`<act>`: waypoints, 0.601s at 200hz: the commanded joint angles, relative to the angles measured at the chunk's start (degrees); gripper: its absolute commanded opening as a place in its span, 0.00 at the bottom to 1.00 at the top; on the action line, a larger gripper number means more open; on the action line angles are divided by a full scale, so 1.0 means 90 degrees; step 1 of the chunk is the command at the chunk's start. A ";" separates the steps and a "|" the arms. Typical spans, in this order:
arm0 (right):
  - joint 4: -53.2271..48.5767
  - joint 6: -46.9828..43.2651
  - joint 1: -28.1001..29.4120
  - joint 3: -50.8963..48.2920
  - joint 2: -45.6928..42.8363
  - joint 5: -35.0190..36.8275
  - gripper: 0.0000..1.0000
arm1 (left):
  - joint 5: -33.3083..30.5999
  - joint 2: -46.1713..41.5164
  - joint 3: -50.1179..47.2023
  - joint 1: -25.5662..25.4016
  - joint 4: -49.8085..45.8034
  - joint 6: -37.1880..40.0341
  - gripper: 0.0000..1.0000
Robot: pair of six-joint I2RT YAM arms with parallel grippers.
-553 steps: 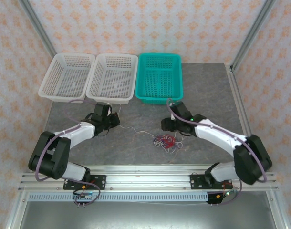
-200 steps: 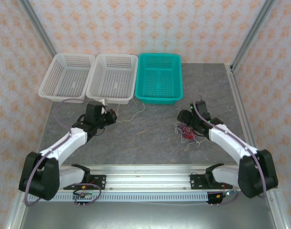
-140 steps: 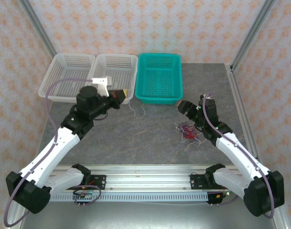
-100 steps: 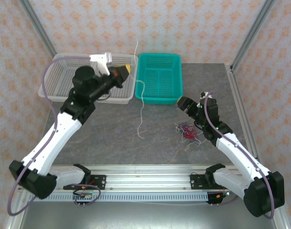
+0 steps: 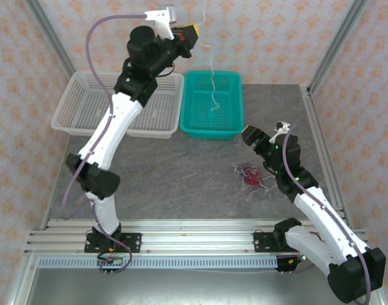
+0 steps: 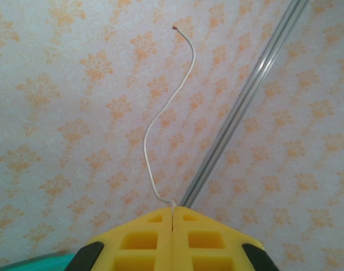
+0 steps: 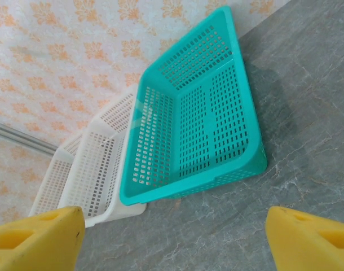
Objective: Untangle the cables
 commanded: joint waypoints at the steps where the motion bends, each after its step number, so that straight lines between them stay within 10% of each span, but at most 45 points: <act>1: -0.0243 0.0026 -0.0011 -0.0130 -0.0127 0.0243 0.84 | -0.0092 0.0970 0.0571 -0.0034 -0.0851 0.0047 0.00; 52: -0.0332 0.0007 -0.0005 -0.0080 -0.0103 0.0305 0.84 | -0.0570 0.2520 0.0693 -0.0029 -0.1799 0.0134 0.00; 82: -0.0493 0.0014 -0.0005 0.0023 -0.0008 0.0353 0.84 | -0.0344 0.3156 0.1324 -0.0029 -0.2790 0.0216 0.67; 120: -0.1088 0.0156 -0.0007 0.0241 0.0342 0.0642 0.83 | -0.0332 0.2044 0.0585 -0.0035 -0.2365 0.0391 0.85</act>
